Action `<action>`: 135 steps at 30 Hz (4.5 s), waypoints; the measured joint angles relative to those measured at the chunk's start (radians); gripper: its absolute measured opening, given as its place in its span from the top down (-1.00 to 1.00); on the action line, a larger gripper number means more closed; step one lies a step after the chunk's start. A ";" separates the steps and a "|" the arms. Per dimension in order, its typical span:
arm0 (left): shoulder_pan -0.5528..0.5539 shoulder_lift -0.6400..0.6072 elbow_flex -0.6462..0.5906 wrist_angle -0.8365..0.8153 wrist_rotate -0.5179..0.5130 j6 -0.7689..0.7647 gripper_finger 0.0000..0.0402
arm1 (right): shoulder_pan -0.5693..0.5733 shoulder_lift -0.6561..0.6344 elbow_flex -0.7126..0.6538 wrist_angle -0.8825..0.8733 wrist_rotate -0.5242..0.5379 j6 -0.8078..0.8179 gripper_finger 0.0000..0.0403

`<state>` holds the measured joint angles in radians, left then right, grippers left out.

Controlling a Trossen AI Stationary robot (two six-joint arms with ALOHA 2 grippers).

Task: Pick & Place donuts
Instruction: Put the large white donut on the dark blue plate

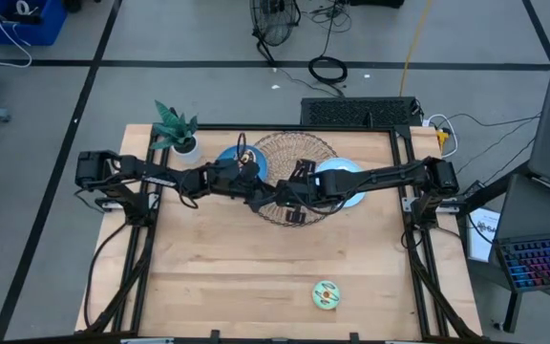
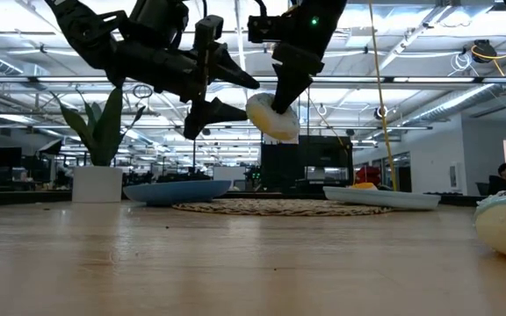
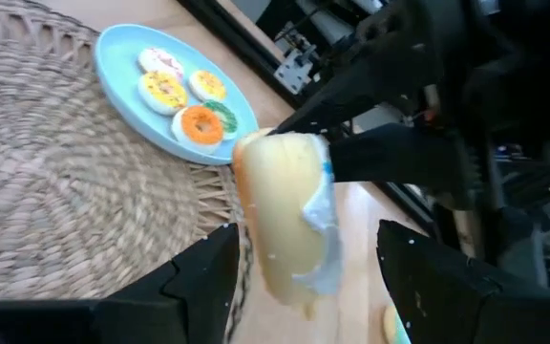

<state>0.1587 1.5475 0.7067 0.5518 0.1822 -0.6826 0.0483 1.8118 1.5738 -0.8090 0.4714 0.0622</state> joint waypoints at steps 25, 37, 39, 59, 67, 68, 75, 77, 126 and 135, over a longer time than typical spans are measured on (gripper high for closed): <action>-0.002 0.000 0.000 -0.002 -0.026 -0.011 0.40 | -0.001 0.000 0.000 0.073 0.000 -0.035 0.83; -0.002 0.000 0.000 -0.003 0.001 -0.014 0.88 | -0.001 0.000 0.000 0.079 -0.002 -0.006 0.54; -0.002 0.000 0.000 -0.003 0.001 -0.013 0.88 | -0.001 0.000 0.000 0.079 0.001 -0.006 0.38; 0.184 0.001 0.000 -0.073 0.360 0.034 0.65 | 0.000 -0.284 -0.049 -0.058 -0.003 0.102 -0.34; 0.332 0.001 0.000 -0.181 0.501 0.099 0.64 | 0.000 -0.452 -0.173 -0.030 0.000 0.109 -0.35; 0.345 0.001 0.000 -0.183 0.527 0.101 0.64 | 0.000 -0.477 -0.198 -0.024 -0.001 0.109 -0.35; 0.441 -0.052 -0.001 -0.310 0.651 0.141 0.64 | 0.000 -0.640 -0.414 0.094 -0.002 0.152 -0.33; 0.466 -0.085 -0.002 -0.389 0.639 0.190 0.64 | 0.000 -0.689 -0.483 0.153 -0.002 0.153 -0.34; 0.700 -0.585 -0.245 -0.790 0.387 0.286 0.64 | -0.002 -1.661 -1.415 0.850 -0.240 0.077 -0.35; 0.641 -0.585 -0.245 -0.760 0.312 0.249 0.64 | -0.002 -1.661 -1.415 0.850 -0.239 0.059 -0.36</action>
<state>0.7998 0.9627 0.4618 -0.2080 0.4943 -0.4333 0.0460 0.1513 0.1593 0.0406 0.2329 0.1212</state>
